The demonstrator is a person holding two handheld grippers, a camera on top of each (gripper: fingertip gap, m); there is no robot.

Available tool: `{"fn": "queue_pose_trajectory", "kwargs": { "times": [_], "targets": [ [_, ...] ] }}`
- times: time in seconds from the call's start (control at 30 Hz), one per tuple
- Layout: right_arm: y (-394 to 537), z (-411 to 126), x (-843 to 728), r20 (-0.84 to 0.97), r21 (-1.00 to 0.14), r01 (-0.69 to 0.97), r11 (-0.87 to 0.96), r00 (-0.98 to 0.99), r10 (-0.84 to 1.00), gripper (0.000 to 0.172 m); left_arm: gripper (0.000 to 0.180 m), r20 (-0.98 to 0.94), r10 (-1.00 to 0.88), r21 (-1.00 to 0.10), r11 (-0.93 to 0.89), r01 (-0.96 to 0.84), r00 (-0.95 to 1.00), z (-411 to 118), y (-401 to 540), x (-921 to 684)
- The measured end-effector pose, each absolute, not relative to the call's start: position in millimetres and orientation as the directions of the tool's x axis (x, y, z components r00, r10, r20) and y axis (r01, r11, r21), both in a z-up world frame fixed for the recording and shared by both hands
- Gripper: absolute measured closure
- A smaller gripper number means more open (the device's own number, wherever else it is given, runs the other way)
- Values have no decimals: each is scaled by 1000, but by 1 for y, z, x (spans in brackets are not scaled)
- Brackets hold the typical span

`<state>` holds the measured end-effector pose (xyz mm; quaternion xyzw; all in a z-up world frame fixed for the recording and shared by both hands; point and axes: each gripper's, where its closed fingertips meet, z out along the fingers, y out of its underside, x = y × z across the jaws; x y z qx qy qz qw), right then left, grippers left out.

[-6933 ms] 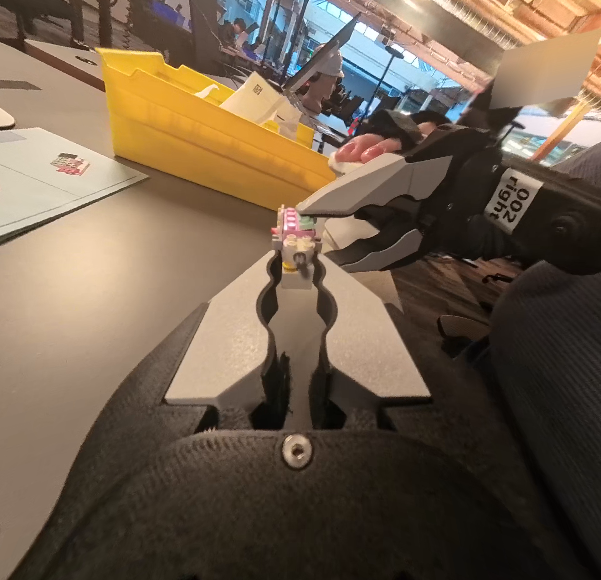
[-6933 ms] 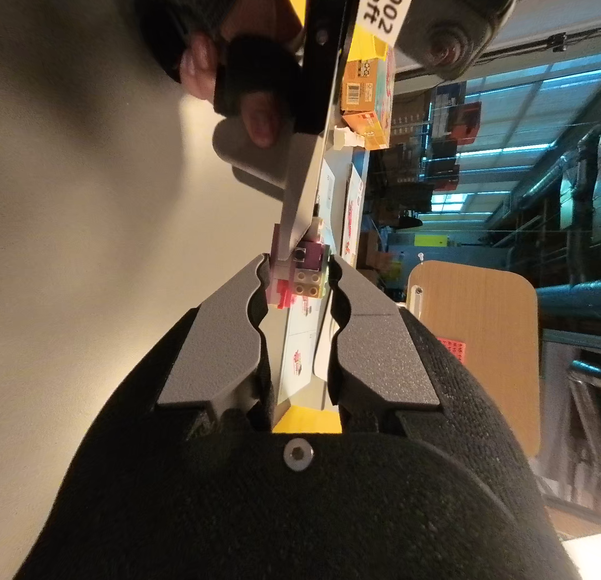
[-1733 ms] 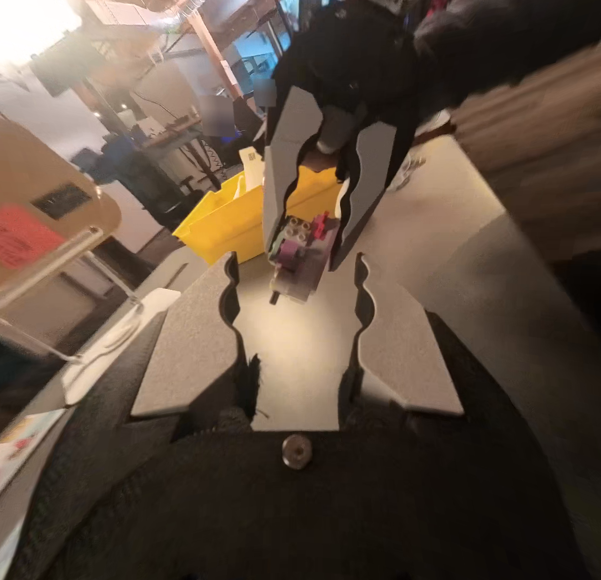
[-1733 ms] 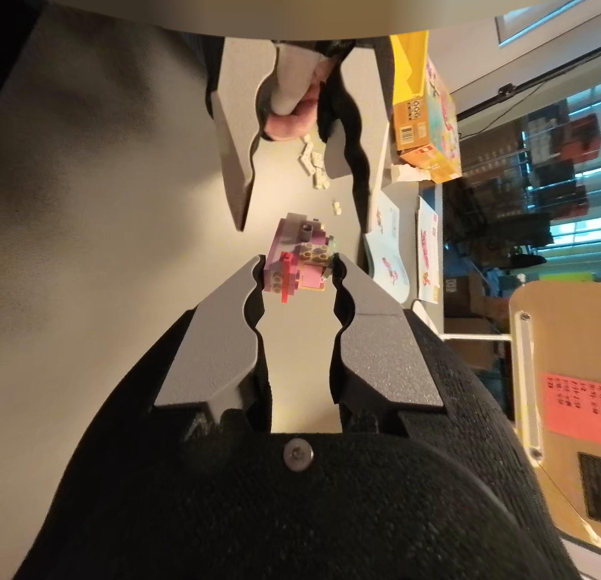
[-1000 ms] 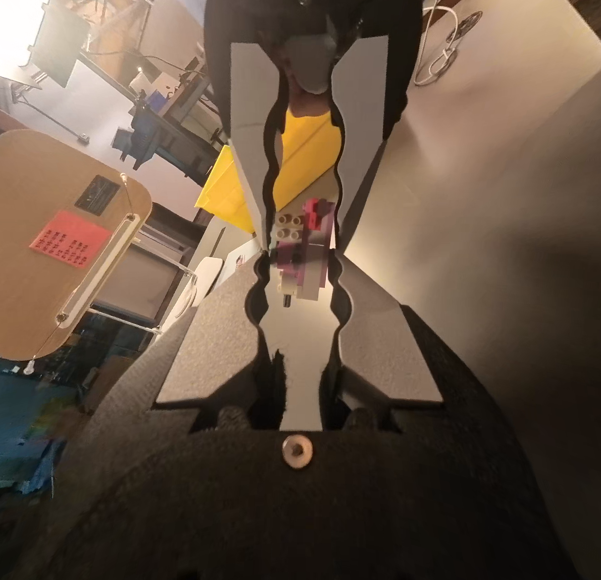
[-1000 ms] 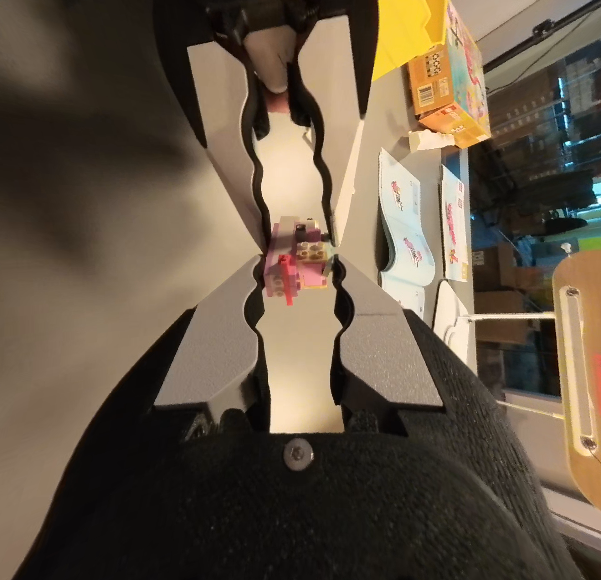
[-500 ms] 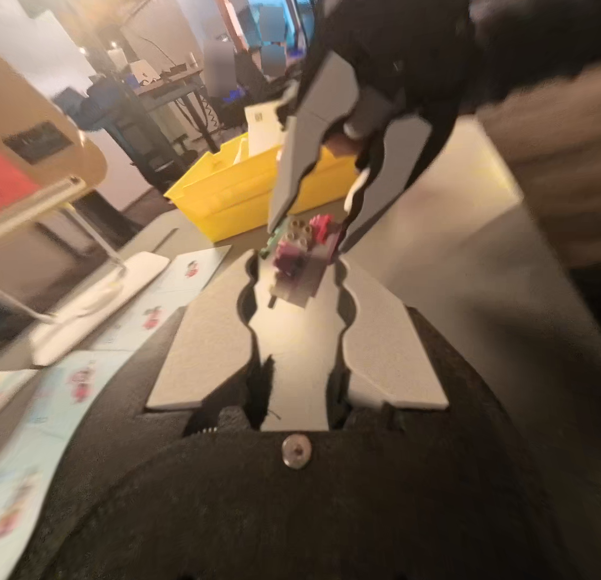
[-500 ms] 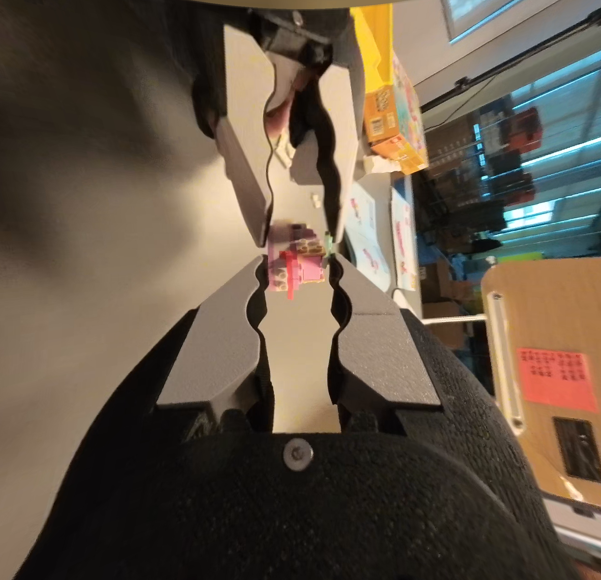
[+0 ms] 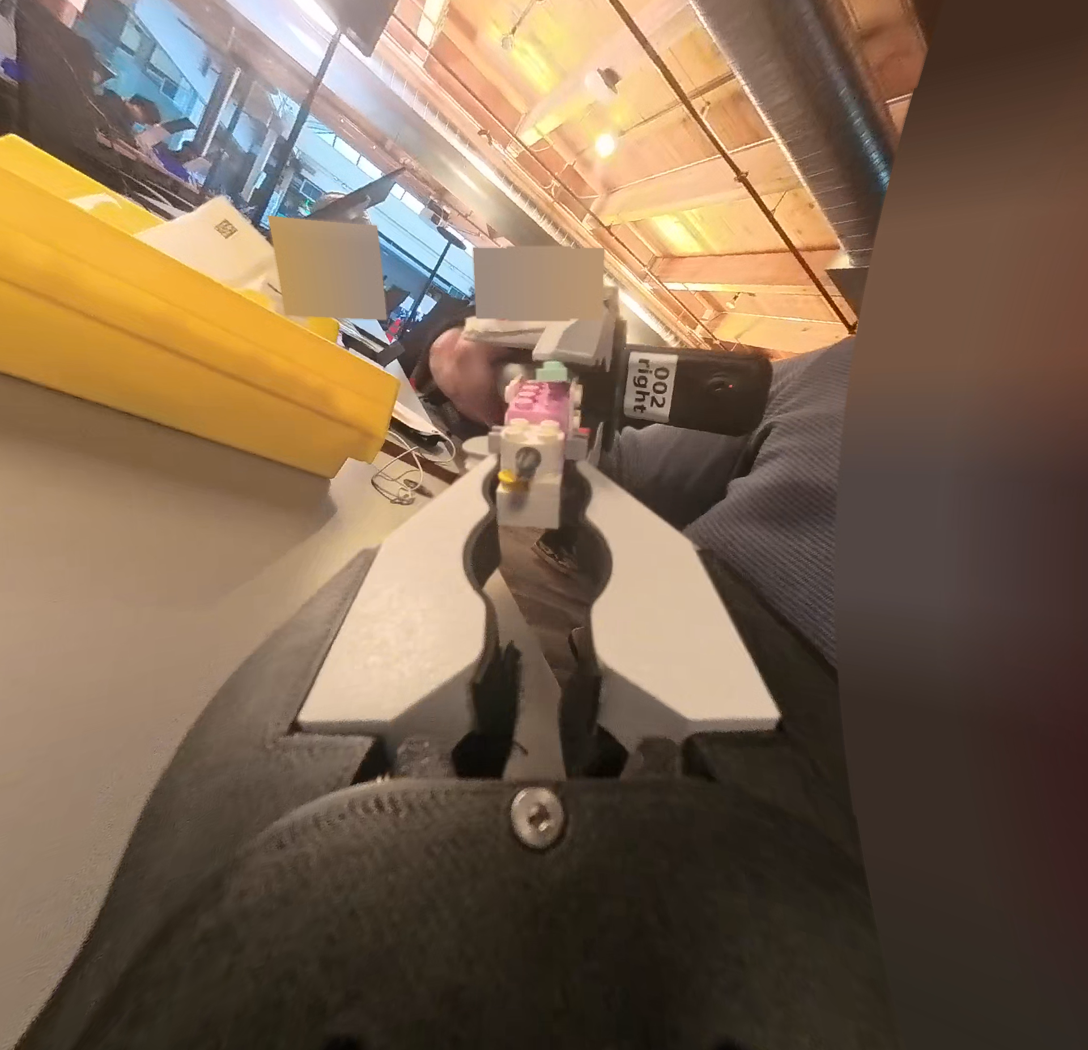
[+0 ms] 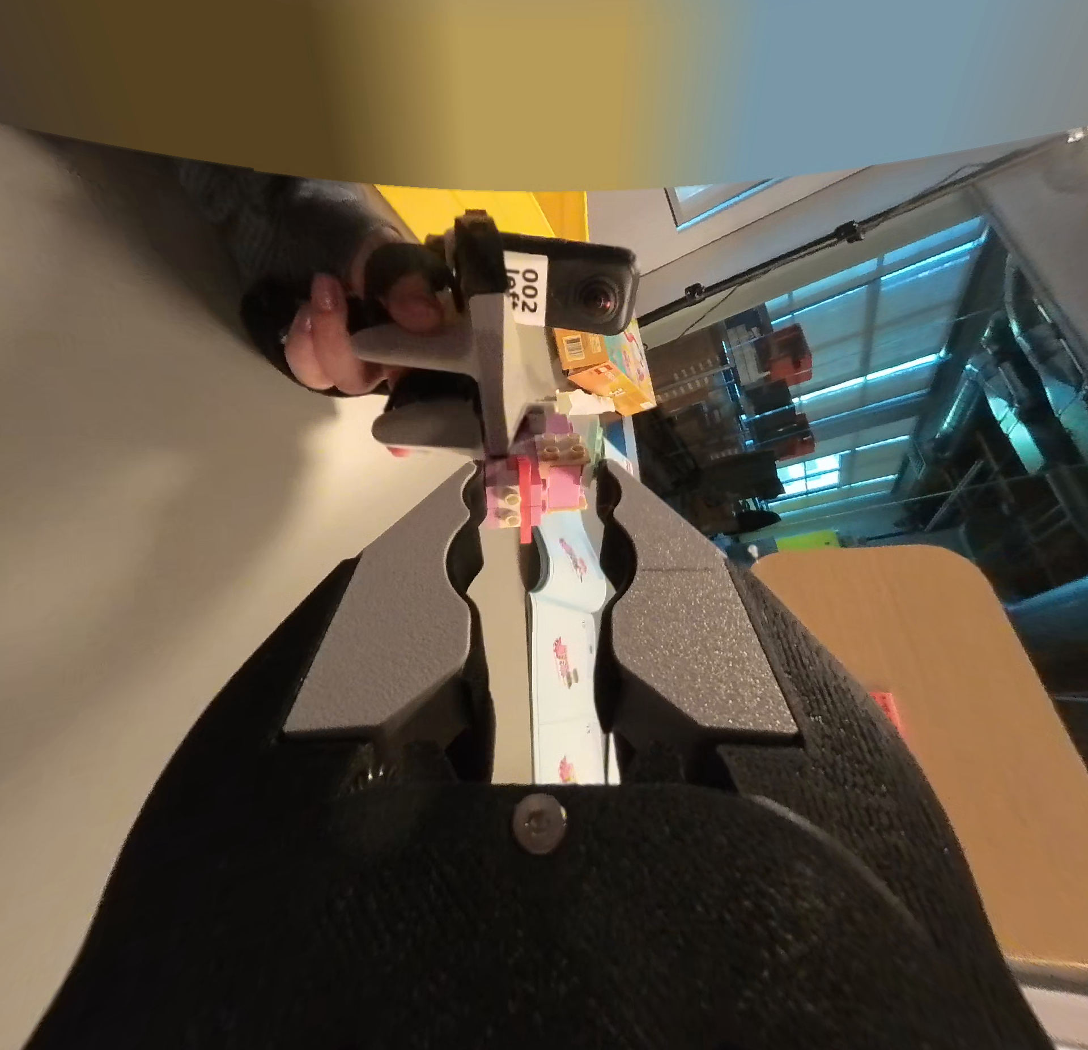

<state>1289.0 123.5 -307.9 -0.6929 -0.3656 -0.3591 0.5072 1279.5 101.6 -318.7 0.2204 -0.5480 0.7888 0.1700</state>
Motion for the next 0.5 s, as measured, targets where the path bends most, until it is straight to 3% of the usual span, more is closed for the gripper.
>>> {"fn": "queue_pose_trajectory", "kwargs": {
  "times": [0.23, 0.5],
  "targets": [
    [122, -314, 1287, 923, -215, 947, -236, 277, 267, 135, 165, 513, 14, -826, -265, -498, -858, -325, 99, 1274],
    [115, -320, 1276, 905, -100, 983, -153, 153, 397, 131, 165, 502, 58, -844, -186, -503, -863, -328, 95, 1262]
  ]
}}
